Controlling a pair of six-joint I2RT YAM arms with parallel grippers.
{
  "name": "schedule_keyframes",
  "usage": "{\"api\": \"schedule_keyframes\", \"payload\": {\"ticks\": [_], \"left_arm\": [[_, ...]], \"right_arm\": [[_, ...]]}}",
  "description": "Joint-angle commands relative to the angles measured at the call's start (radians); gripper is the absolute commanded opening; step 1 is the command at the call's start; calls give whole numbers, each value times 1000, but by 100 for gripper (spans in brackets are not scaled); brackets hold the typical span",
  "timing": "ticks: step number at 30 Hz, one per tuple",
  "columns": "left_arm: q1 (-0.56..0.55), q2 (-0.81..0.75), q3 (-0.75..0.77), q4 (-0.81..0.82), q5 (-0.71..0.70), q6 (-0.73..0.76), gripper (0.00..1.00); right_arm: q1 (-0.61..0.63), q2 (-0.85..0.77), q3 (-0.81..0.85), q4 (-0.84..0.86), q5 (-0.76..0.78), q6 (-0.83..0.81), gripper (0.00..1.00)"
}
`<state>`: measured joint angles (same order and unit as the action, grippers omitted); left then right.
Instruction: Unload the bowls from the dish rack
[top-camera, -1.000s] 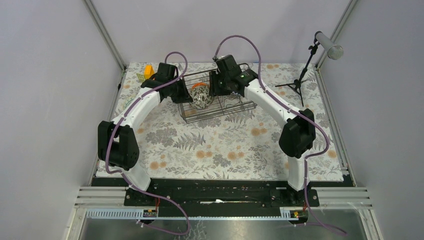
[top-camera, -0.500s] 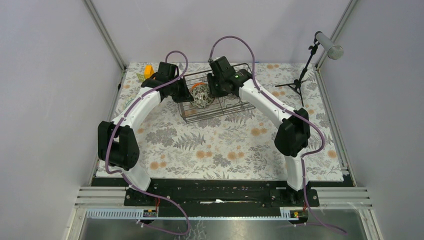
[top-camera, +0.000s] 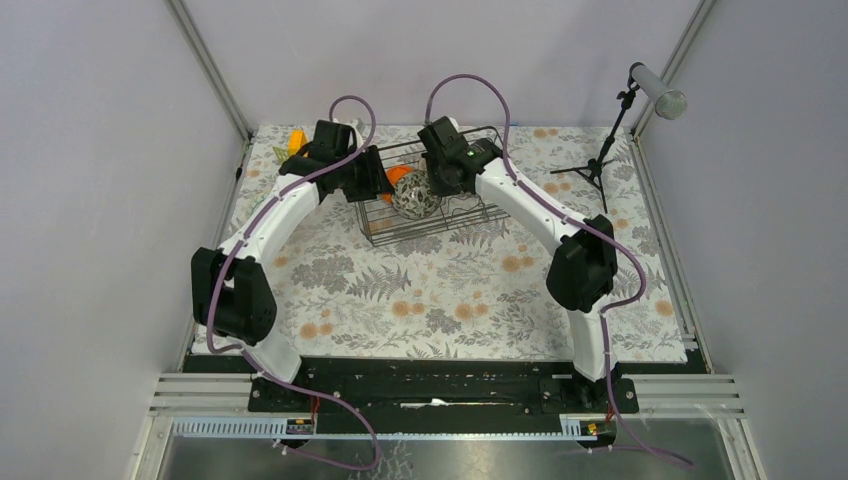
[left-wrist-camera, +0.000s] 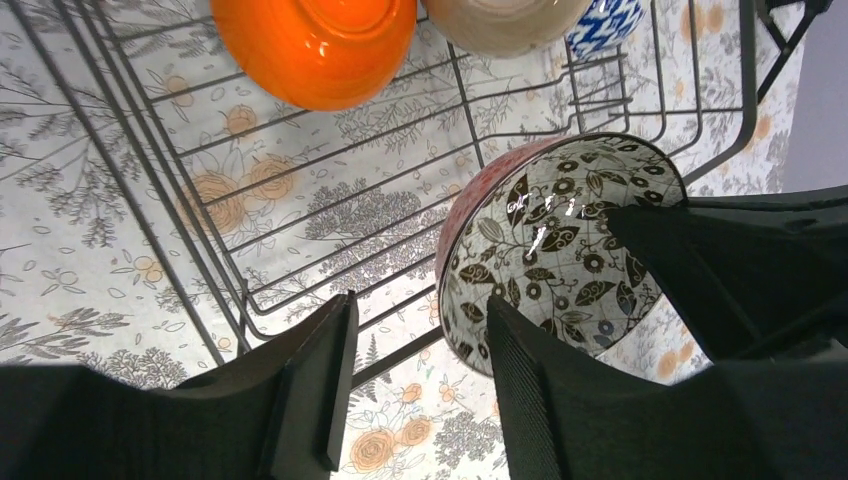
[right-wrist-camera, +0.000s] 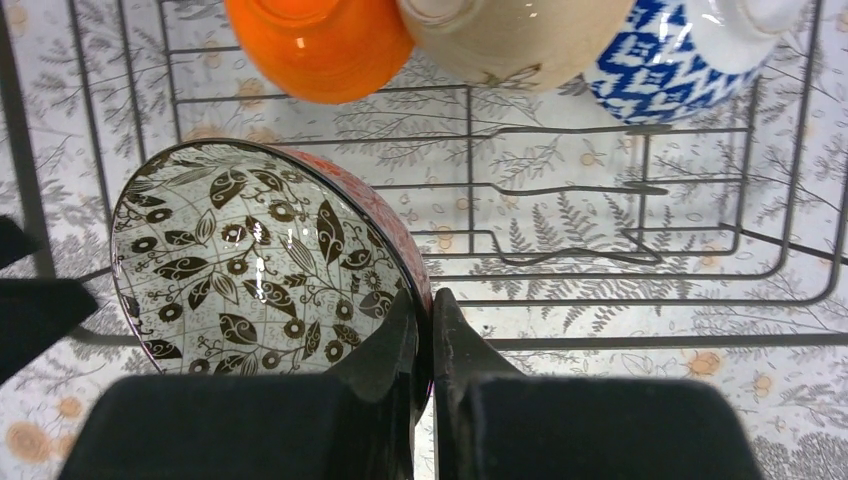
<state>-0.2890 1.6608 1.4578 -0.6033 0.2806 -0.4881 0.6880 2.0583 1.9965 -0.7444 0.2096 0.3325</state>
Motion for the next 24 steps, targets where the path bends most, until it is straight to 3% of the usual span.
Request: {"api": "schedule_keyframes", "payload": {"ticks": [1, 12, 24], "left_arm": [[2, -107, 24, 50, -91, 29, 59], [3, -203, -45, 74, -251, 12, 65], [4, -296, -112, 69, -388, 0, 68]], "right_arm": [[2, -98, -10, 28, 118, 55, 0], [-60, -332, -318, 153, 140, 171, 0], [-186, -755, -896, 320, 125, 411, 0]]}}
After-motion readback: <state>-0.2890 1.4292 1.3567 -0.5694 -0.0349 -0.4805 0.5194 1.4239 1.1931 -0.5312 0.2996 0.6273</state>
